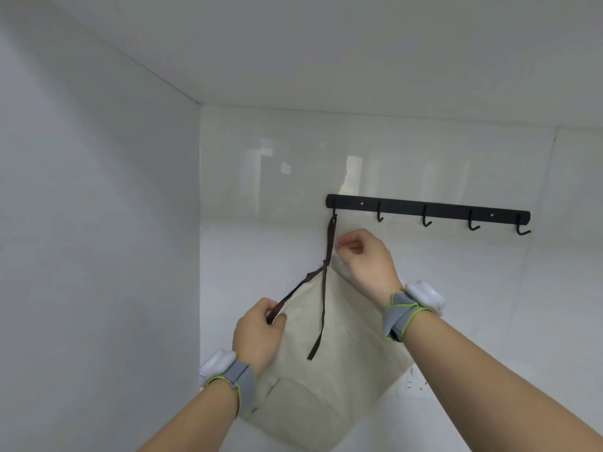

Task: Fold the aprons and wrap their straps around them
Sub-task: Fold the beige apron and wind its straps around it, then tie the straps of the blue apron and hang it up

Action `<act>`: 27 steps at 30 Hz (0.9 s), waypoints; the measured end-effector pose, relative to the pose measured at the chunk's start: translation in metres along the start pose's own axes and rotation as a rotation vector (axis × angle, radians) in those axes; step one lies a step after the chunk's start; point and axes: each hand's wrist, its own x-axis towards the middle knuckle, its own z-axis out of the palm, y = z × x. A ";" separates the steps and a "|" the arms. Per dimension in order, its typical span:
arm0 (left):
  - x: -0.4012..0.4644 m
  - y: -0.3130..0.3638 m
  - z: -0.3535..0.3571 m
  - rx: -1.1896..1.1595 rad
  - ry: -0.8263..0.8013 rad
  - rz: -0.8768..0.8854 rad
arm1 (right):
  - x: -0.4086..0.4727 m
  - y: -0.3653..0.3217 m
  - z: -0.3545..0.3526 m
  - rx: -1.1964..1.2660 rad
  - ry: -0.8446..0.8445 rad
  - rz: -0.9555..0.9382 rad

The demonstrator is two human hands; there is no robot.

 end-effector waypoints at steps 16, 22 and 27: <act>-0.104 -0.022 0.027 0.069 -0.166 0.208 | -0.165 0.080 0.001 0.031 -0.165 0.251; -0.217 -0.079 0.113 0.139 -0.532 0.097 | -0.320 0.176 -0.065 -0.082 -0.186 0.635; -0.286 -0.085 0.163 0.155 -0.751 0.024 | -0.415 0.221 -0.143 -0.216 -0.185 0.848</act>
